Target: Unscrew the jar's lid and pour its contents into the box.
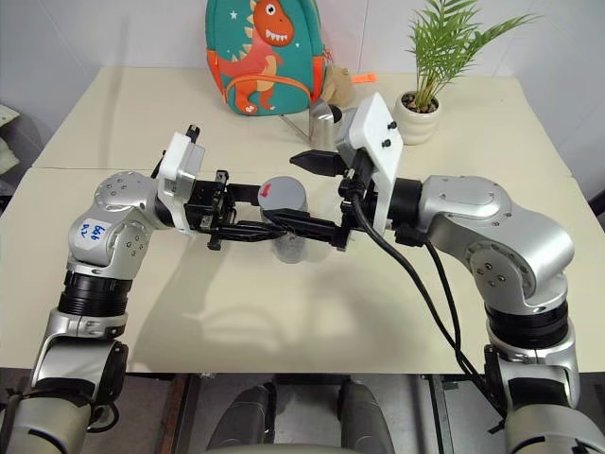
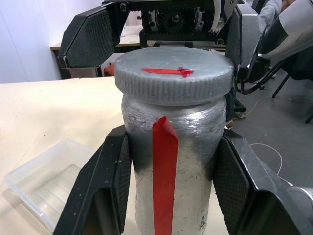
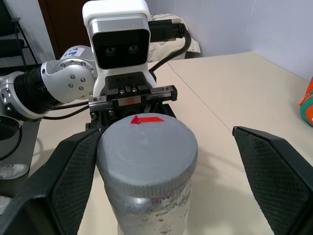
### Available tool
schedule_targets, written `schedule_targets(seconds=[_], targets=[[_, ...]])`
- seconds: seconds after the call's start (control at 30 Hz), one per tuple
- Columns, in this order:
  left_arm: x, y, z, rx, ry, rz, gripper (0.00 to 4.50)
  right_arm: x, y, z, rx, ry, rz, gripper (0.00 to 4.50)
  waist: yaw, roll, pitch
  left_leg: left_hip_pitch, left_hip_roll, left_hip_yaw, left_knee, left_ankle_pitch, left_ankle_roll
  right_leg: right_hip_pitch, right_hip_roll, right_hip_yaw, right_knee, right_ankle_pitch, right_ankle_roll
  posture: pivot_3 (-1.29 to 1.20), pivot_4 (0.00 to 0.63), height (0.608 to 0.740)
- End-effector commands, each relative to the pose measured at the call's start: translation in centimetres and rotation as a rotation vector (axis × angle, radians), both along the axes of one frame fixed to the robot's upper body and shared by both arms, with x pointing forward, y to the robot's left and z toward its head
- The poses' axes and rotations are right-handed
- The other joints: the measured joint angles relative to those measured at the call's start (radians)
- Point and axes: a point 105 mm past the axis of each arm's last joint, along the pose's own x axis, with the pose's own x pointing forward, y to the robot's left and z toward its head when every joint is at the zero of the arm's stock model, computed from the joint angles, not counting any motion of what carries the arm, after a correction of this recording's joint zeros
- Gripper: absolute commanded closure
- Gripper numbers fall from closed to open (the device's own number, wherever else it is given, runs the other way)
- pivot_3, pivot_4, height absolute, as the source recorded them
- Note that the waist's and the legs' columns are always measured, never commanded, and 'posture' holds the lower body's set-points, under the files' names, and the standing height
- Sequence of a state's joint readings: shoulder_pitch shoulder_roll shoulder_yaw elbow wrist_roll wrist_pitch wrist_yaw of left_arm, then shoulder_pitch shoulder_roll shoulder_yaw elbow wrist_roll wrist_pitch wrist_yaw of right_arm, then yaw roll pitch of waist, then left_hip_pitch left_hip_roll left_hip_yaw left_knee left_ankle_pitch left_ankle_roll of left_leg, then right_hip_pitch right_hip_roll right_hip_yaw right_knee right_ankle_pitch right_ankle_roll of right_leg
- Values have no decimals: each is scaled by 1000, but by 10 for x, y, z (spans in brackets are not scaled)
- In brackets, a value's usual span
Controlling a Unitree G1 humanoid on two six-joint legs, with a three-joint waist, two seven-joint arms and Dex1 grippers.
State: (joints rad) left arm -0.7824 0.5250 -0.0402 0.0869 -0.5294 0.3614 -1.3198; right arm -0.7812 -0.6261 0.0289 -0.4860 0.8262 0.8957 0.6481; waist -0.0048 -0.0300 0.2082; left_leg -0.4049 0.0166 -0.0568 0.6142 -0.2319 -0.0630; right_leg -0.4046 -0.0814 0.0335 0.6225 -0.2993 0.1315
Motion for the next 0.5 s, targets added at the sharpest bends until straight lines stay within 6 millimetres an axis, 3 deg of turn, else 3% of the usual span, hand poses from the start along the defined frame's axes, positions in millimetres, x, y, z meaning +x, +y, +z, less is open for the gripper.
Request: schedule_targets(seconds=[0.03,0.5], targets=[[-7,-3,10,-8,-61,-38,2527,1,-14,14,12,-58,-56,13,0,0,0,0,0,0,0,0,0,0,0,0,0,0,0,0,150,740],[-7,-2,10,-3,-61,-34,2527,1,-21,15,-7,-67,-78,13,0,0,0,0,0,0,0,0,0,0,0,0,0,0,0,0,150,740]])
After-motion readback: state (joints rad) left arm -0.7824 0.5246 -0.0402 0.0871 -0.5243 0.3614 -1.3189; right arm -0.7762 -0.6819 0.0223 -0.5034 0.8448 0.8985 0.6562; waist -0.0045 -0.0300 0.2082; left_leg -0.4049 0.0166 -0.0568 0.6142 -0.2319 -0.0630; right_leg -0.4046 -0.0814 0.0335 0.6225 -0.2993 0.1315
